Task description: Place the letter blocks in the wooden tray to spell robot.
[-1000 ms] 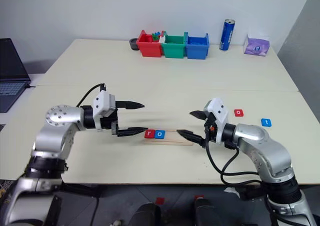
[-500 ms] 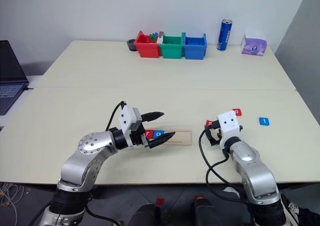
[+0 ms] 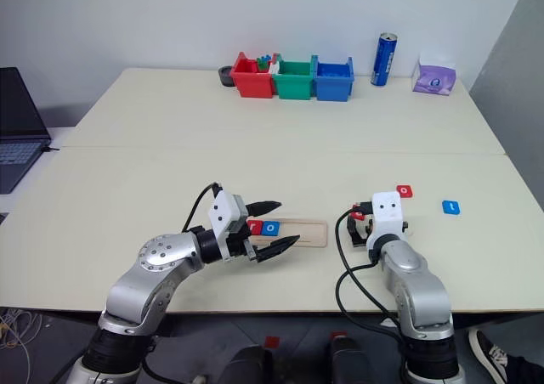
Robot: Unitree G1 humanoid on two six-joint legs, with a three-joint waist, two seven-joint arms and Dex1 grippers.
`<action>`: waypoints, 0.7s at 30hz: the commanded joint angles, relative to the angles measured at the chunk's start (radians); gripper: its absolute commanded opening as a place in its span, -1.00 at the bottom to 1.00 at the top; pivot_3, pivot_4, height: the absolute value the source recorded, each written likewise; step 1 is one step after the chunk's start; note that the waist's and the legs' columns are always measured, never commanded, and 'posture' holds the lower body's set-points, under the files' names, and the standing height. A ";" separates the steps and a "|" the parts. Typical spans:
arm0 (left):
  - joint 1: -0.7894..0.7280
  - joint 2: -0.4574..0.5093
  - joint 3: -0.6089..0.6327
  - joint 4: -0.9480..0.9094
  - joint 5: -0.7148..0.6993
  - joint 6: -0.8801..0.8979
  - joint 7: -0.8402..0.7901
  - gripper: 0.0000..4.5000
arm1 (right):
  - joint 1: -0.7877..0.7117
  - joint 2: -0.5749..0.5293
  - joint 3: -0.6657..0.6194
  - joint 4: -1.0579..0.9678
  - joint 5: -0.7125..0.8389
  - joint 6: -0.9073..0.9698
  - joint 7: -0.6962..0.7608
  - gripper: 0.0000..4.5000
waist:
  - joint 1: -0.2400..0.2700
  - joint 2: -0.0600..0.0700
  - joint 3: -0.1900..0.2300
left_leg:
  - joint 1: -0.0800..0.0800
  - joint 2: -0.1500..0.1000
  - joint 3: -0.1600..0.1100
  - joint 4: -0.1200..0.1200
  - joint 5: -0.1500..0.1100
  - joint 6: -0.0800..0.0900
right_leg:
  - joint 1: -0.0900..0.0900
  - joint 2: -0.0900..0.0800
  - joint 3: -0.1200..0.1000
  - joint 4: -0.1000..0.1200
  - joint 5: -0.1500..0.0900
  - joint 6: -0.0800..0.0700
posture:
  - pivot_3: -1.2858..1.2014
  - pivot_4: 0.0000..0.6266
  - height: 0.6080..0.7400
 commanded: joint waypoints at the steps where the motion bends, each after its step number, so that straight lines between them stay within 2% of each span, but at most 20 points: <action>1: -0.007 0.004 -0.002 -0.053 -0.014 0.007 0.012 0.98 | -0.032 0.015 -0.033 -0.011 0.018 0.011 -0.002 1.00 | 0.000 0.000 0.000 | 0.000 0.000 0.000 0.000 0.000 0.000 | 0.000 0.000 0.000 0.000 0.000 0.000 | 0.03 -0.52 1.00; 19: -0.001 0.021 0.012 -0.058 -0.014 0.001 0.034 0.98 | -0.113 0.034 -0.044 0.164 0.004 -0.021 -0.008 1.00 | -0.001 0.000 0.000 | 0.001 0.000 0.000 0.000 0.000 0.000 | 0.000 0.000 0.000 0.000 0.000 0.000 | 0.03 -0.52 1.00; 21: 0.001 0.022 0.015 -0.059 -0.016 0.001 0.036 1.00 | -0.109 0.027 -0.044 0.162 -0.004 -0.020 -0.013 0.84 | -0.001 0.000 -0.001 | 0.001 0.000 0.000 0.000 0.000 0.000 | 0.000 0.000 0.000 0.000 0.000 0.000 | 0.03 -0.52 1.00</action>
